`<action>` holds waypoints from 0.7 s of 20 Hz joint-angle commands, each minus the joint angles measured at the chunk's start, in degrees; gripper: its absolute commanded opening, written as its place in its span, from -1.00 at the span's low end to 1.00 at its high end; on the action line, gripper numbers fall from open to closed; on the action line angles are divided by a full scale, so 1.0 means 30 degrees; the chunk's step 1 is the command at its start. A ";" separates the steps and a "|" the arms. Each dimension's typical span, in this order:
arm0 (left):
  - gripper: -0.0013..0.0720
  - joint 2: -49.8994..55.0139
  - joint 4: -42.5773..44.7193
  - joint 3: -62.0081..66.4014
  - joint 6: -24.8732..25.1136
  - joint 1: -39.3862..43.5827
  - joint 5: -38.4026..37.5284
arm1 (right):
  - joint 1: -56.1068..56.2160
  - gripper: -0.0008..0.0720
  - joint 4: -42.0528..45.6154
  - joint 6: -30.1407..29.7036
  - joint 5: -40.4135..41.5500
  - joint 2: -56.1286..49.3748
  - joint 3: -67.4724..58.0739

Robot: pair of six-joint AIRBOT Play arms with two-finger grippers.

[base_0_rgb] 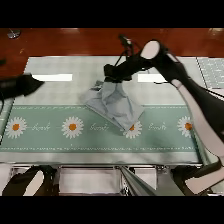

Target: Fold the shirts.

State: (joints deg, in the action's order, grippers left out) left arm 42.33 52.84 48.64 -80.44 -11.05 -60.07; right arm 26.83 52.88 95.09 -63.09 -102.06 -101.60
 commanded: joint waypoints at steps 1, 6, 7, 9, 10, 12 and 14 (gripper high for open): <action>-0.91 -0.3679 -0.1166 -0.5697 0.0102 -0.0124 0.1078 | 0.0969 -0.90 -0.0168 0.1282 -0.0444 -0.4335 -0.4044; -0.91 -0.3053 -0.1712 -0.7278 0.0095 0.0277 0.3402 | 0.0488 0.75 -0.2550 -0.0459 -0.4189 -0.4335 -0.4131; -0.91 -0.2805 -0.1712 -0.7278 0.0095 0.0277 0.3876 | -0.0080 0.75 -0.1938 -0.0765 -0.5544 -0.3504 -0.4124; -0.91 -0.2506 -0.1705 -0.7286 0.0095 0.0277 0.3949 | -0.1545 0.75 0.1078 -0.0845 -0.7912 -0.1013 -0.4124; -0.91 -0.2463 -0.1712 -0.7286 0.0087 0.0277 0.3694 | -0.2331 0.75 0.3468 -0.0845 -0.8969 0.0627 -0.4116; -0.91 -0.2463 -0.1712 -0.7286 0.0095 0.0277 0.3089 | -0.3592 0.75 0.8167 -0.0641 -0.9384 0.4328 -0.2812; -0.91 -0.2463 -0.1712 -0.7286 0.0095 0.0277 0.2798 | -0.4670 0.75 1.0761 0.0816 -0.6295 0.9085 0.2346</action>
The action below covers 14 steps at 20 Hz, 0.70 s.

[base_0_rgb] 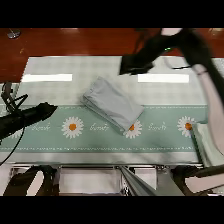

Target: Fold the shirts.

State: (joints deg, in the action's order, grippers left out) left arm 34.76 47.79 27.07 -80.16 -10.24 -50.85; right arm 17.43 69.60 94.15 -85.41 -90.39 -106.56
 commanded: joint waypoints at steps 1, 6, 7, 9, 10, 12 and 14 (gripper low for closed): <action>-0.91 0.0051 -0.0058 -0.0095 0.0000 0.0007 -0.0284 | -0.2011 0.75 0.5850 0.2565 0.3643 0.7708 0.7766; -0.91 0.0058 -0.0109 -0.0095 0.0000 0.0459 -0.0255 | -0.2645 0.75 -0.0291 1.1351 1.6670 1.6517 2.6396; -0.91 0.0066 -0.0109 -0.0095 0.0000 0.0678 -0.0248 | -0.2222 0.75 -0.3519 1.0236 1.8243 1.6466 2.8042; -0.91 0.0066 -0.0102 -0.0095 0.0000 0.1173 -0.0175 | -0.1202 0.75 -0.7140 0.7155 1.8928 1.4994 2.9033; -0.91 0.0066 -0.0102 -0.0095 0.0000 0.1370 -0.0102 | -0.0729 0.75 -0.8182 0.5654 1.8644 1.3835 2.8756; -0.91 0.0066 -0.0109 -0.0095 0.0000 0.1639 -0.0051 | -0.0554 0.75 -0.8888 0.3322 1.7507 1.1417 2.7532; -0.91 0.0066 -0.0102 -0.0095 0.0000 0.1632 -0.0058 | -0.0554 0.75 -0.8896 0.2157 1.6021 0.8743 2.5951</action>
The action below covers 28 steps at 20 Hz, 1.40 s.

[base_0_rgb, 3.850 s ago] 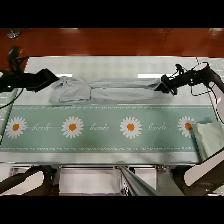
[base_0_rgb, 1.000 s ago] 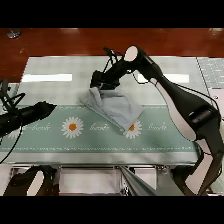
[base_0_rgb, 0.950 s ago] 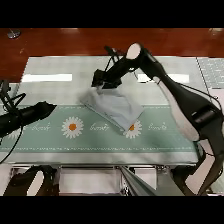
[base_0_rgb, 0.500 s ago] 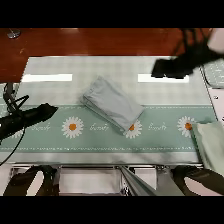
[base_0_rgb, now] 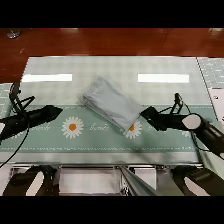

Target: Fold the shirts.

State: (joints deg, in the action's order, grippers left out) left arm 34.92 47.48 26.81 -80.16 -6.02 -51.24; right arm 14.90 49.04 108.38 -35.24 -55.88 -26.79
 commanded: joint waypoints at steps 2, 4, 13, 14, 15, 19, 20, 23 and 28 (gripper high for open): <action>-0.91 0.0015 0.0000 -0.0007 0.0000 0.0233 0.0073 | 0.0306 0.75 -0.2725 -0.4138 -0.2404 -0.5501 -0.2237; -0.91 0.0022 0.0000 -0.0007 0.0000 0.0233 0.0087 | 0.0306 0.74 -0.4517 -0.6011 -0.3344 -0.7679 -0.3708; -0.91 0.0051 0.0007 -0.0007 0.0000 0.0233 0.0379 | 0.0306 -0.91 -0.0211 -0.7300 -0.8976 -1.0943 -1.6225; -0.91 0.0051 0.0000 -0.0007 0.0000 0.0233 0.0379 | 0.0306 -0.91 0.1668 -0.6280 -1.0156 -1.0943 -1.8323; -0.91 0.0051 0.0000 -0.0007 0.0000 0.0233 0.0393 | 0.0240 -0.91 0.3315 -0.5544 -1.1329 -1.0943 -2.0560; -0.91 0.0051 0.0007 -0.0007 0.0000 0.0233 0.0372 | -0.1523 -0.91 0.5763 -0.4707 -1.5919 -1.0936 -2.7831; -0.91 0.0051 0.0000 -0.0007 0.0000 0.0233 0.0372 | -0.2171 -0.91 0.5923 -0.4583 -1.7019 -1.0936 -2.9099; -0.91 0.0051 0.0000 -0.0007 0.0000 0.0233 0.0372 | -0.4619 -0.91 0.6127 -0.4175 -1.9555 -1.0142 -3.0505; -0.91 0.0051 0.0000 -0.0007 0.0000 0.0233 0.0401 | -1.0265 -0.91 0.9078 -0.3818 -2.3715 -0.7803 -3.0221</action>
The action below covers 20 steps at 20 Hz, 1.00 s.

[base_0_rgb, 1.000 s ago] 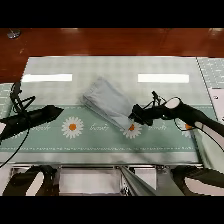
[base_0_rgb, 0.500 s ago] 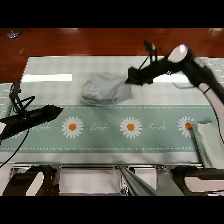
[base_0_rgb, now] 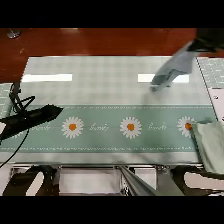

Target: Fold the shirts.

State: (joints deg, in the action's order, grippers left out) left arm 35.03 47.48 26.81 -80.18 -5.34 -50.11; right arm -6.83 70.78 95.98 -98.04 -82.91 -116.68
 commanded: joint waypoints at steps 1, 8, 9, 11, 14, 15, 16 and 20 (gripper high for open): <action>-0.91 0.0015 0.0000 -0.0007 0.0007 0.0007 0.0066 | -0.4393 -0.91 0.1872 0.0408 -0.2790 0.2011 0.0423; -0.91 0.0015 0.0000 -0.0007 0.0007 0.0007 0.0488 | -1.2743 -0.91 0.4801 -0.0707 -0.2805 0.9442 1.0491; -0.91 0.0015 0.0000 -0.0007 0.0007 0.0007 0.0721 | -1.3682 -0.91 0.5333 -0.0707 -0.2805 1.0644 1.2094; -0.91 0.0015 0.0000 -0.0007 0.0007 0.0007 0.1078 | -1.5438 -0.90 0.7526 -0.0335 -0.2790 1.2939 1.4768; -0.91 0.0015 0.0000 -0.0007 0.0007 0.0007 0.1224 | -1.7347 -0.89 1.2152 0.1763 -0.2127 1.6072 1.7755; -0.91 0.0015 0.0000 -0.0007 0.0007 0.0007 0.1224 | -1.7566 -0.39 1.2845 0.2375 -0.1464 1.6932 1.8520; -0.91 0.0029 0.0000 -0.0007 0.0007 0.0007 0.1224 | -1.7602 0.47 1.2910 0.2506 -0.0911 1.7333 1.9103; -0.91 0.0248 0.0007 0.0561 0.0022 -0.0036 0.2186 | -1.7580 0.73 0.8386 0.1617 0.1246 1.5212 1.8389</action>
State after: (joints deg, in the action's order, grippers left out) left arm 35.29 47.48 27.27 -80.16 -5.34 -45.71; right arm -58.63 102.78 101.25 -99.63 -35.31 -61.84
